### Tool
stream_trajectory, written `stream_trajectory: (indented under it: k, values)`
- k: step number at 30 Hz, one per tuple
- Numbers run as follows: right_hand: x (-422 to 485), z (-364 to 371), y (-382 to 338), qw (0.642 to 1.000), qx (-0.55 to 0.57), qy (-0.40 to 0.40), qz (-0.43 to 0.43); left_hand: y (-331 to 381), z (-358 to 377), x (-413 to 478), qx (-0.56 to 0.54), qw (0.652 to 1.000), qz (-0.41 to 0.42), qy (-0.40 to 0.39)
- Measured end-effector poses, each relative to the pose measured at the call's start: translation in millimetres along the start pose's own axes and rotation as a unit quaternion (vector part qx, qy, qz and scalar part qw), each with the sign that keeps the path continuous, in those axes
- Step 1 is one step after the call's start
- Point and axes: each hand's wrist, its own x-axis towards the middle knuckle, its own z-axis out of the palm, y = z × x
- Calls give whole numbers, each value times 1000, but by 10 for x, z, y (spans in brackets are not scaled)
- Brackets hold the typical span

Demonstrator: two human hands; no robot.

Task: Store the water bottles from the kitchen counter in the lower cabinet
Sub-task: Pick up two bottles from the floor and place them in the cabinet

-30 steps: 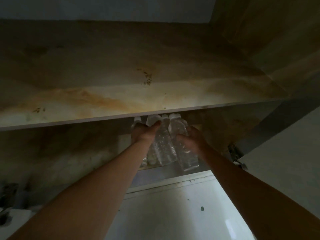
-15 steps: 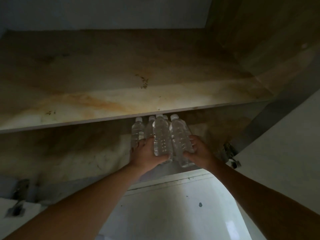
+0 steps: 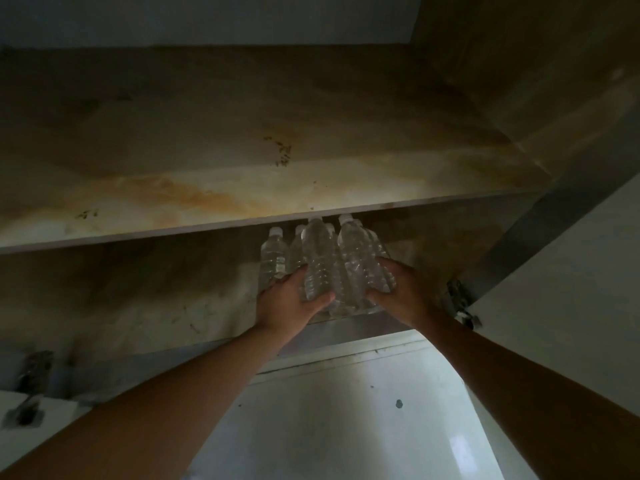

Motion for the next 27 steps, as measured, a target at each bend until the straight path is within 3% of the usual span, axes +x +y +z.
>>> stream_trajectory:
  k: [12,19,27]
  values:
    - [4,36,4,998,52,-46,-3,-68,23,44,-54,998,9,-5]
    - [56,187,-85,999,36,-4,-39,-88,37,22,-42,998,39,20]
    - [30,91,-2,998,47,-24,-34,-64,12,-58,-69,997,24,13]
